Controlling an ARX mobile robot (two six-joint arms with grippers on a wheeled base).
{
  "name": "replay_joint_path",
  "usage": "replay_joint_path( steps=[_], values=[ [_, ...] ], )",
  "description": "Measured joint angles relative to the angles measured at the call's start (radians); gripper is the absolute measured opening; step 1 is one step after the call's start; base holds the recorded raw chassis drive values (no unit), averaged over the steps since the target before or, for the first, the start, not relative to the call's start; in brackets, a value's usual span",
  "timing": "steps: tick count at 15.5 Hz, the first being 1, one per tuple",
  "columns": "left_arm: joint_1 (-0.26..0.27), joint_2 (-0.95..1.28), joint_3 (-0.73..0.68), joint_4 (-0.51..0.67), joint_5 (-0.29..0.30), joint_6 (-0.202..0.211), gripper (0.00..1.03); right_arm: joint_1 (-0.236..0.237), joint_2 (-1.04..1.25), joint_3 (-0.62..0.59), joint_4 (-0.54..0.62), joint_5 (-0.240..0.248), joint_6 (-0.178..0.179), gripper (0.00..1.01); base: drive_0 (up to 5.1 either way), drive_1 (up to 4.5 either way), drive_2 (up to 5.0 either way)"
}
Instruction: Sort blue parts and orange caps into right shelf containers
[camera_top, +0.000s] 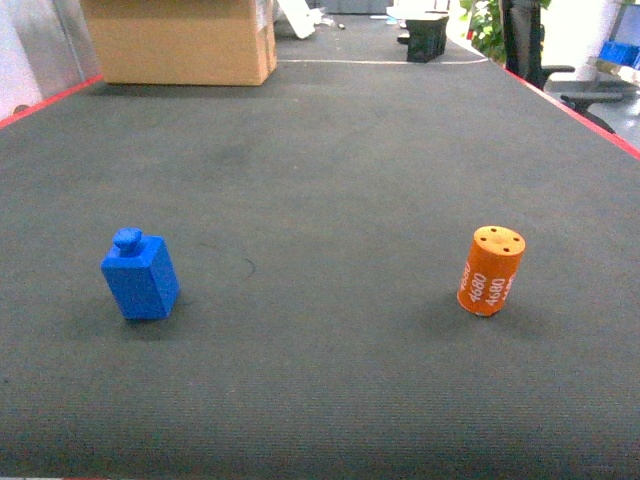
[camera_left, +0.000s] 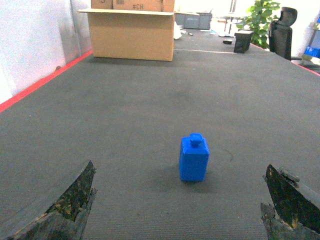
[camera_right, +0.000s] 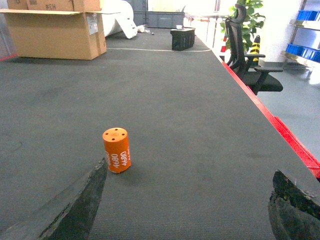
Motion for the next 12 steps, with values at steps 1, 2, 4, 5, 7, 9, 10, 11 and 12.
replay_joint_path(
  steps=[1, 2, 4, 5, 7, 9, 10, 11, 12],
  values=[
    [0.000, 0.000, 0.000, 0.000, 0.000, 0.000, 0.98, 0.000, 0.000, 0.000, 0.000, 0.000, 0.000, 0.98, 0.0, 0.00, 0.0],
    [0.000, 0.000, 0.000, 0.000, 0.000, 0.000, 0.98, 0.000, 0.000, 0.000, 0.000, 0.000, 0.000, 0.98, 0.0, 0.00, 0.0],
    [0.000, 0.000, 0.000, 0.000, 0.000, 0.000, 0.98, 0.000, 0.000, 0.000, 0.000, 0.000, 0.000, 0.98, 0.0, 0.00, 0.0],
    [0.000, 0.000, 0.000, 0.000, 0.000, 0.000, 0.98, 0.000, 0.000, 0.000, 0.000, 0.000, 0.000, 0.98, 0.0, 0.00, 0.0],
    [0.000, 0.000, 0.000, 0.000, 0.000, 0.000, 0.98, 0.000, 0.000, 0.000, 0.000, 0.000, 0.000, 0.98, 0.0, 0.00, 0.0],
    [0.000, 0.000, 0.000, 0.000, 0.000, 0.000, 0.98, 0.000, 0.000, 0.000, 0.000, 0.000, 0.000, 0.98, 0.0, 0.00, 0.0],
    [0.000, 0.000, 0.000, 0.000, 0.000, 0.000, 0.98, 0.000, 0.000, 0.000, 0.000, 0.000, 0.000, 0.98, 0.0, 0.00, 0.0],
    [0.000, 0.000, 0.000, 0.000, 0.000, 0.000, 0.98, 0.000, 0.000, 0.000, 0.000, 0.000, 0.000, 0.98, 0.0, 0.00, 0.0],
    [0.000, 0.000, 0.000, 0.000, 0.000, 0.000, 0.98, 0.000, 0.000, 0.000, 0.000, 0.000, 0.000, 0.98, 0.0, 0.00, 0.0]
  ],
)
